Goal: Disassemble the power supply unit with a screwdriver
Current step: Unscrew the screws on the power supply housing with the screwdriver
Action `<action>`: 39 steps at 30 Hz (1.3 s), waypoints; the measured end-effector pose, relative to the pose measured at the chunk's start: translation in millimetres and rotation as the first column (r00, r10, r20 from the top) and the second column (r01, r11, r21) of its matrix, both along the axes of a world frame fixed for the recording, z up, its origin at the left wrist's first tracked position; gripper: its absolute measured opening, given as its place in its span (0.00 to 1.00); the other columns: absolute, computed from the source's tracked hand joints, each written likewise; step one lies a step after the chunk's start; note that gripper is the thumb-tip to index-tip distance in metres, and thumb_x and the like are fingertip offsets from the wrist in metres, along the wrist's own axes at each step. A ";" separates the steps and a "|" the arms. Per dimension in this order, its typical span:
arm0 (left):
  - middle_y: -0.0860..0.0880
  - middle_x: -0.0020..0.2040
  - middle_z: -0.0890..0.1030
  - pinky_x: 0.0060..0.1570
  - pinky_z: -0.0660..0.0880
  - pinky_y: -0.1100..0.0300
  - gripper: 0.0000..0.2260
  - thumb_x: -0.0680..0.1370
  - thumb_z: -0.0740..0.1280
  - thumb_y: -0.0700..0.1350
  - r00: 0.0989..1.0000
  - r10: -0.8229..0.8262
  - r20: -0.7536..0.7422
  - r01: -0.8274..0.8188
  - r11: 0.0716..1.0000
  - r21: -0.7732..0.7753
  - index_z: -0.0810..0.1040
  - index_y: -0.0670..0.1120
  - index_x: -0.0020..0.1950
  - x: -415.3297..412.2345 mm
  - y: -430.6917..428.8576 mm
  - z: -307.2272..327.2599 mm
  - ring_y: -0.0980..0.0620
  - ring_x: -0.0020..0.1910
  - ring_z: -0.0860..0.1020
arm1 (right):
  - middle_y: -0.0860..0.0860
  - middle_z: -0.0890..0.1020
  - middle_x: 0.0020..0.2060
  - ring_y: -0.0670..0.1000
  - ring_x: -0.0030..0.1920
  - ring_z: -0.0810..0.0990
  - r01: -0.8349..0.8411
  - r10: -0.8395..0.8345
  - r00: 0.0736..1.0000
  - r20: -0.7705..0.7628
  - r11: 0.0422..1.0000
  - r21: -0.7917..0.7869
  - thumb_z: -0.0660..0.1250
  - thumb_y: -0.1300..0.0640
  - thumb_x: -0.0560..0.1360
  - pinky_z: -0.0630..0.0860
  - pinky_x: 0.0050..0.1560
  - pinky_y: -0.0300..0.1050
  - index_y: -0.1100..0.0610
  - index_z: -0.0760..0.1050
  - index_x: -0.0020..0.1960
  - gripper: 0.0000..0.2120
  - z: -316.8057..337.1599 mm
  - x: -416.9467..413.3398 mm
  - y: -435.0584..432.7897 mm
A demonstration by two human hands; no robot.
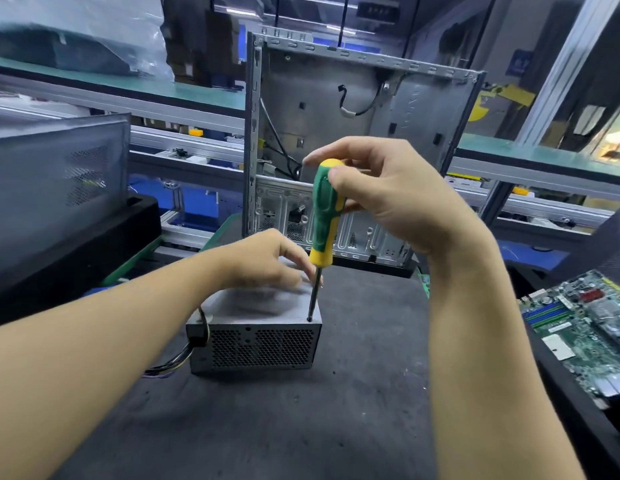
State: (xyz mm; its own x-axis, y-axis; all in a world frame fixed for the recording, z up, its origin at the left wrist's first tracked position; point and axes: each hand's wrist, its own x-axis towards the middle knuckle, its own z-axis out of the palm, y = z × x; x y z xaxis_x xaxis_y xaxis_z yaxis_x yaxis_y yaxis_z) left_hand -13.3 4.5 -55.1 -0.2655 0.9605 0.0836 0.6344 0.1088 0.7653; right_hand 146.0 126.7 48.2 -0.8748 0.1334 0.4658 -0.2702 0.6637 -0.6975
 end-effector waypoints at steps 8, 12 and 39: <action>0.61 0.62 0.81 0.61 0.63 0.79 0.12 0.69 0.70 0.42 0.970 -0.241 -0.016 0.238 0.967 -0.093 0.86 0.57 0.46 9.8 -0.4 -6.9 0.64 0.68 0.70 | 0.49 0.82 0.41 0.49 0.39 0.82 0.051 -0.049 0.998 -0.028 0.995 0.084 0.71 0.49 0.77 0.78 0.35 0.41 0.51 0.80 0.52 0.08 -12.8 -16.9 0.5; 0.61 0.61 0.81 0.61 0.63 0.78 0.12 0.72 0.73 0.39 0.967 -0.253 -0.027 0.250 0.964 -0.092 0.86 0.58 0.45 9.2 -1.3 -5.9 0.64 0.68 0.70 | 0.51 0.80 0.42 0.44 0.38 0.81 0.006 -0.007 1.000 -0.018 0.997 -0.074 0.71 0.53 0.77 0.79 0.38 0.40 0.51 0.80 0.55 0.08 -20.7 -25.6 9.5; 0.60 0.61 0.83 0.68 0.64 0.60 0.06 0.69 0.78 0.53 0.975 -0.201 0.094 0.204 0.978 -0.029 0.87 0.58 0.44 5.4 -2.7 -8.4 0.62 0.68 0.73 | 0.60 0.83 0.56 0.62 0.56 0.83 -0.325 0.321 0.945 -0.062 0.895 -0.306 0.59 0.68 0.78 0.79 0.57 0.56 0.61 0.72 0.64 0.16 -26.0 -21.0 28.7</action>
